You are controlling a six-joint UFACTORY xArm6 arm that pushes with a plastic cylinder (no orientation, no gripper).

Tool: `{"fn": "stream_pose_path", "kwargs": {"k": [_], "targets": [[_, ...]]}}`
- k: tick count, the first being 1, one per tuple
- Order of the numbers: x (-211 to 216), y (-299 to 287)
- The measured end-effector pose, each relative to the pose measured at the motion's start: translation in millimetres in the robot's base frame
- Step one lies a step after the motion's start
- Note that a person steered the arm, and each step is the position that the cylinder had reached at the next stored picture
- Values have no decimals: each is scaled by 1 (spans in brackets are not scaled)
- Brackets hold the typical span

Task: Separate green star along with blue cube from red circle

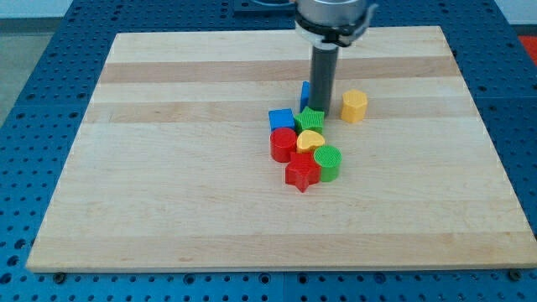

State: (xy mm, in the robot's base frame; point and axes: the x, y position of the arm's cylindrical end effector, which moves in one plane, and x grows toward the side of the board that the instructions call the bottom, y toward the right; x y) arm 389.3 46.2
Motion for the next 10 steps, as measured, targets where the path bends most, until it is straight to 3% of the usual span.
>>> {"fn": "stream_pose_path", "kwargs": {"k": [1,2,3,4,6,8,10], "targets": [[5,2],[49,59],[63,73],[76,56],[52,-21],[32,-60],[47,-103]]}}
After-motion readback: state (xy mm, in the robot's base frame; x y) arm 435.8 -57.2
